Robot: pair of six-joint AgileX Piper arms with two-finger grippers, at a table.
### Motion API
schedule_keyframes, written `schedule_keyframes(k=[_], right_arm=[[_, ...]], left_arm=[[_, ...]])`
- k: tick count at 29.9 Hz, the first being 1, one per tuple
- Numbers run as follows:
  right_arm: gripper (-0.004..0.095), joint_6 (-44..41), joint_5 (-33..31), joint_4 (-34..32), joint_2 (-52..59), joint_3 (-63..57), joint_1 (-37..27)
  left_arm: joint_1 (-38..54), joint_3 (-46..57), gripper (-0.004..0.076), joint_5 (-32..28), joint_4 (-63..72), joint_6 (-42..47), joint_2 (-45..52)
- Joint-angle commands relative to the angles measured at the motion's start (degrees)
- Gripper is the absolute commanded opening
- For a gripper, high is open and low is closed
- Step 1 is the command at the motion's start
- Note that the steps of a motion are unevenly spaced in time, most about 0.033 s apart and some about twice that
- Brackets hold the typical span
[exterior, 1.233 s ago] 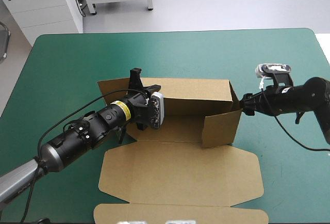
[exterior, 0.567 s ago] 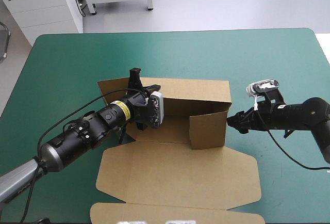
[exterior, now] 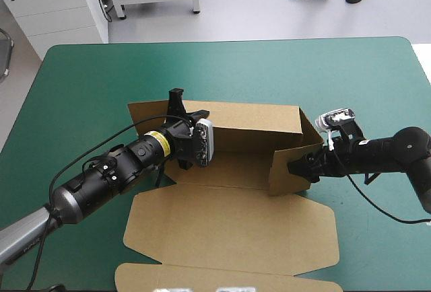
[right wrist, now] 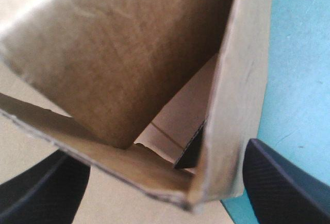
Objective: Fold the box
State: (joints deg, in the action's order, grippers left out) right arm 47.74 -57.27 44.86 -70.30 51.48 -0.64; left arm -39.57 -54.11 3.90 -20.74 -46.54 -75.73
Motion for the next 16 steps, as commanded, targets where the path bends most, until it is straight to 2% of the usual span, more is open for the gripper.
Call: schedule_keyframes(k=[1,4,7,11,13,16], right_arm=[[0.0737,3.0,2.9,5.0,0.8,1.3,-0.2],[0.0737,4.8,4.3,6.4,-0.2,1.3,1.0],[0.0737,4.8,9.0,5.9,-0.8,1.3,5.6],[0.0737,-0.6,20.0,-0.2,-1.3,1.3,12.3],[0.0735,-4.1,23.9,-3.9,-1.3,1.3,13.9],[0.0669,-7.9,27.6,-6.5,-1.3,1.3,14.7]], left_arm=[[0.0,-0.6,-0.0008,0.1,1.7,2.2,1.2],[0.0,-0.6,-0.0008,0.3,1.7,2.2,1.2],[0.0,-0.6,-0.0008,1.2,1.7,2.2,1.2],[0.0,-0.6,-0.0008,3.2,1.7,2.2,1.2],[0.0,-0.6,-0.0008,4.2,1.7,2.4,1.2],[0.0,-0.6,-0.0008,5.0,1.8,3.2,1.2]])
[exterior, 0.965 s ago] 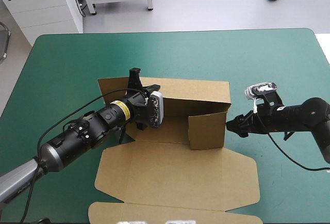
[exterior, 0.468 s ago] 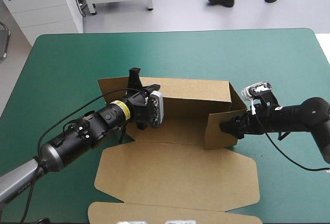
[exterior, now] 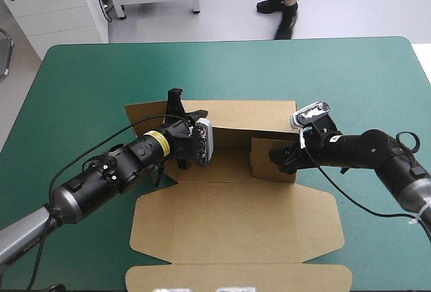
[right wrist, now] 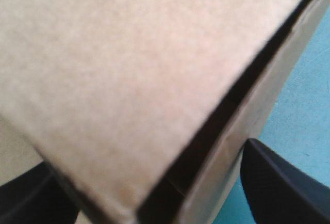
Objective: Fold the box
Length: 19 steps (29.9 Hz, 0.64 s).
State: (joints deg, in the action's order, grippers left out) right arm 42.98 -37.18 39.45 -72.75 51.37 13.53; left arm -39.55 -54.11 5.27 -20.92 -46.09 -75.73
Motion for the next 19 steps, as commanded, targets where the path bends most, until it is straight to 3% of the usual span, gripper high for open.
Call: schedule_keyframes(k=[1,5,14,16,19], right_arm=[[0.0619,-3.2,8.2,-1.1,1.1,1.4,0.5],[0.0453,-3.2,8.3,-1.6,1.1,1.4,0.5],[-0.0018,-3.2,5.5,-1.2,1.1,1.4,0.5],[-0.0001,-3.2,6.2,-1.2,1.1,1.4,0.5],[0.0002,-6.0,8.9,-1.9,1.1,1.4,0.5]], left_arm=[[0.0,-0.6,-0.0008,3.8,2.0,3.2,1.2],[0.0,-0.6,-0.0008,3.8,2.1,3.4,1.3],[-0.2,-0.6,-0.0008,3.8,4.7,3.5,1.3],[-0.7,-0.6,-0.0006,3.8,4.8,3.5,1.3],[-2.3,-0.7,0.0062,3.9,4.7,3.5,1.4]])
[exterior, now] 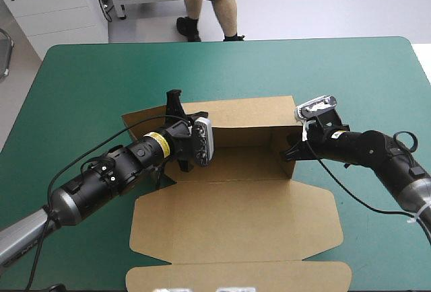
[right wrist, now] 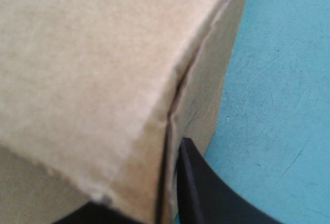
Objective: Fold the box
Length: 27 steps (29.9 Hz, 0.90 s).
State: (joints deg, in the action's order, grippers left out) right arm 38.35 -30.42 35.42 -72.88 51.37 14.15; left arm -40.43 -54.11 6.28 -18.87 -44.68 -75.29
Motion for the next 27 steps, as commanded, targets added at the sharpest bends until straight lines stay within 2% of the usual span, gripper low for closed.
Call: schedule_keyframes(k=[1,4,7,9,12,15,18,20,22,23,25,27], right_arm=[[0.0002,-2.5,3.2,1.6,1.2,1.4,-0.1],[0.0002,-6.1,5.8,-1.0,1.2,1.4,-0.1],[0.0002,-12.5,8.8,-5.7,1.2,1.4,-0.1],[0.0002,-18.3,11.0,-10.4,1.2,1.5,-0.1],[0.0002,-27.5,13.5,-19.2,1.2,1.9,-0.1],[0.0002,-34.3,13.9,-25.7,1.2,2.7,-0.2],[0.0002,-35.3,13.8,-27.9,1.2,3.1,-0.2],[0.0,-35.3,13.8,-27.9,1.2,3.1,-0.2],[0.0,-35.3,13.3,-27.9,1.2,3.1,-0.2],[0.0,-35.3,13.1,-27.9,1.2,3.1,-0.2],[0.0,-35.3,12.6,-27.9,1.2,3.1,-0.2],[0.0,-35.3,12.5,-27.9,1.2,3.1,-0.2]], left_arm=[[-2.2,-1.0,0.0116,2.9,2.6,2.4,1.1],[-5.1,-2.8,0.033,3.7,2.8,4.3,1.1],[-7.8,-6.4,0.0548,7.9,2.4,9.5,1.1],[-9.4,-9.3,0.0588,12.2,2.4,10.8,1.1],[-11.5,-12.9,0.0586,17.6,2.4,11.0,1.2],[-13.5,-15.6,0.0581,20.4,2.4,12.4,2.0],[-15.7,-18.3,0.0534,22.2,2.4,12.7,2.5],[-16.9,-19.7,0.0446,23.5,2.4,12.7,2.6],[-17.8,-21.3,0.0295,25.7,2.4,12.7,2.6],[-18.1,-22.2,0.0176,27.2,2.4,12.7,2.6],[-18.2,-23.2,0.0001,28.7,2.4,12.7,2.6],[-18.2,-24.4,0.0015,30.7,2.4,12.1,2.6]])
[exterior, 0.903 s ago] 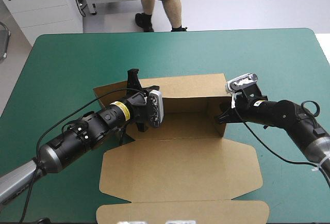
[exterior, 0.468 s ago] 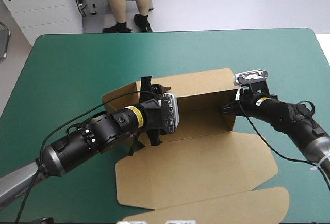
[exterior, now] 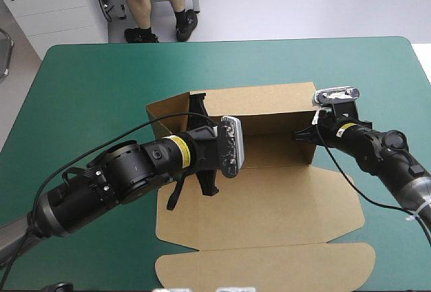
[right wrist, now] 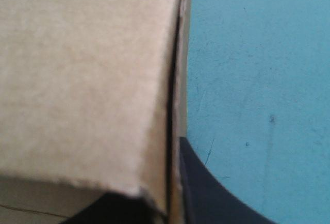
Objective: Fold the box
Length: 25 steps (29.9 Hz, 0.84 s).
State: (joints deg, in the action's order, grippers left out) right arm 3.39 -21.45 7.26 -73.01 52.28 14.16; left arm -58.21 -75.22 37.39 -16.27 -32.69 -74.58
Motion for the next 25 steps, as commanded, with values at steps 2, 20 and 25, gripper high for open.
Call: schedule_keyframes(k=[2,20,25], right_arm=[[0.0,-0.4,3.3,0.2,1.4,2.2,-0.2],[-0.0005,-0.4,2.3,0.2,1.4,2.2,-0.2],[-0.0015,-0.4,1.8,0.2,1.4,2.2,-0.2]], left_arm=[[-0.2,-5.0,0.0017,2.6,-0.2,0.1,1.7],[29.8,-27.0,0.0017,27.6,16.3,1.7,-2.2],[48.3,-25.9,0.0015,28.0,23.6,10.0,-0.9]])
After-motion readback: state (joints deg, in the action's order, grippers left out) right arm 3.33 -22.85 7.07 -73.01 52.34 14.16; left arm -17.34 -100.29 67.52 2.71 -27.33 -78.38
